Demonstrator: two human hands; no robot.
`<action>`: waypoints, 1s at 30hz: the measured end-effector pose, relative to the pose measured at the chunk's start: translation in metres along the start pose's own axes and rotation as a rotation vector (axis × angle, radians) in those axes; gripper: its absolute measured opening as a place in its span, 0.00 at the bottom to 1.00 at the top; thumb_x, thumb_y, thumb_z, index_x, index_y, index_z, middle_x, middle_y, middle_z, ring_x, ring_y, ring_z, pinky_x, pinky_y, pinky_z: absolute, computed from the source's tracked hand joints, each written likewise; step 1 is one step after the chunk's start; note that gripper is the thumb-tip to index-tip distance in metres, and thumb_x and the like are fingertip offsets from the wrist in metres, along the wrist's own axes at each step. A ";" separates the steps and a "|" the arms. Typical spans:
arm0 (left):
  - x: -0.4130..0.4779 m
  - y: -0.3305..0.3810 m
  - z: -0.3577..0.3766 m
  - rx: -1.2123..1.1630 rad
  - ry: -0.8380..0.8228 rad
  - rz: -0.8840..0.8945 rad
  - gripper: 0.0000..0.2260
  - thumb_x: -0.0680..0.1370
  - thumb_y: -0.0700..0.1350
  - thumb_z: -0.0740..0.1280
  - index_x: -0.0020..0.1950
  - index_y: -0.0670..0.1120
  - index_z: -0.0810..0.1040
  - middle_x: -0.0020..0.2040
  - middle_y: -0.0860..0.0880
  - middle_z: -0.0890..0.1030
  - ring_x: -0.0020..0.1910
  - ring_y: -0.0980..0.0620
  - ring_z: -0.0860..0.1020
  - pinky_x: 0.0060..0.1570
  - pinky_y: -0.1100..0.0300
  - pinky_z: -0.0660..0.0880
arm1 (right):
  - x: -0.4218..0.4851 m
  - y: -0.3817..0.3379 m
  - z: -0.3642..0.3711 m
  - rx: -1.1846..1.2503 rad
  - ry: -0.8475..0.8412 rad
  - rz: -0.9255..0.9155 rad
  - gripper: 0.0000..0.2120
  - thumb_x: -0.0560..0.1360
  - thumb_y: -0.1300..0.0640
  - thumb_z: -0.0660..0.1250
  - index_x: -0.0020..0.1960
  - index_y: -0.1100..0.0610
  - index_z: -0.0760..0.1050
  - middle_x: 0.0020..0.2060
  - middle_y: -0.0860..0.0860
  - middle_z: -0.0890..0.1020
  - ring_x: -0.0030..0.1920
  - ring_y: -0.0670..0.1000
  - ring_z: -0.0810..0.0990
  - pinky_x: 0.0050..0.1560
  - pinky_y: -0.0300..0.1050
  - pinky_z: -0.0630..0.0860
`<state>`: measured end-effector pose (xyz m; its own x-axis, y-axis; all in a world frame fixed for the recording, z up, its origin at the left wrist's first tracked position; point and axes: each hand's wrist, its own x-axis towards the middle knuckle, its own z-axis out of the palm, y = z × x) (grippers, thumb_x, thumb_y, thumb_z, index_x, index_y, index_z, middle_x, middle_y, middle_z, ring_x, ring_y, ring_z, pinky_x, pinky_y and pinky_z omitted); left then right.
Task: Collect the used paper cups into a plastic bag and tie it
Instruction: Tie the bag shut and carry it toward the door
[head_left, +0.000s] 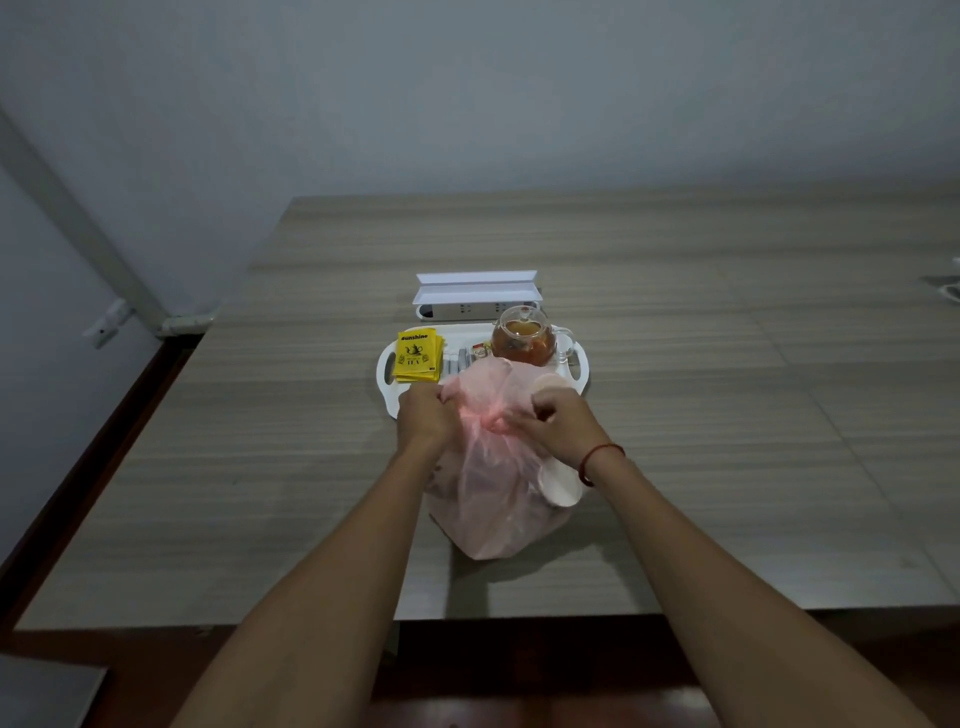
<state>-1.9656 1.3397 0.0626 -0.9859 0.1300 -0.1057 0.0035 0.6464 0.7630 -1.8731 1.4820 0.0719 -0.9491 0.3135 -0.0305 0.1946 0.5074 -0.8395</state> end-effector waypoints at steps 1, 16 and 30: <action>0.001 0.003 -0.002 0.029 -0.060 0.015 0.15 0.79 0.43 0.65 0.41 0.32 0.81 0.33 0.40 0.77 0.35 0.47 0.72 0.35 0.59 0.65 | 0.004 -0.012 -0.001 -0.064 -0.027 -0.104 0.20 0.72 0.51 0.71 0.31 0.66 0.75 0.32 0.60 0.76 0.33 0.52 0.71 0.38 0.48 0.73; -0.007 -0.008 -0.010 -0.648 -0.304 -0.204 0.15 0.82 0.49 0.60 0.45 0.45 0.83 0.51 0.45 0.86 0.51 0.45 0.84 0.56 0.49 0.79 | 0.007 -0.015 0.021 0.536 0.003 0.355 0.14 0.79 0.52 0.63 0.52 0.61 0.81 0.37 0.49 0.83 0.37 0.45 0.80 0.39 0.36 0.75; -0.023 0.012 -0.005 -0.528 -0.395 -0.062 0.15 0.83 0.48 0.57 0.52 0.41 0.79 0.40 0.44 0.81 0.36 0.52 0.79 0.29 0.67 0.75 | 0.003 -0.031 0.028 0.669 0.040 0.430 0.14 0.78 0.58 0.53 0.42 0.64 0.73 0.23 0.51 0.71 0.19 0.43 0.70 0.22 0.32 0.68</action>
<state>-1.9434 1.3411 0.0772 -0.8454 0.4356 -0.3091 -0.2332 0.2196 0.9473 -1.8888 1.4446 0.0820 -0.8122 0.4078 -0.4172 0.3399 -0.2504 -0.9065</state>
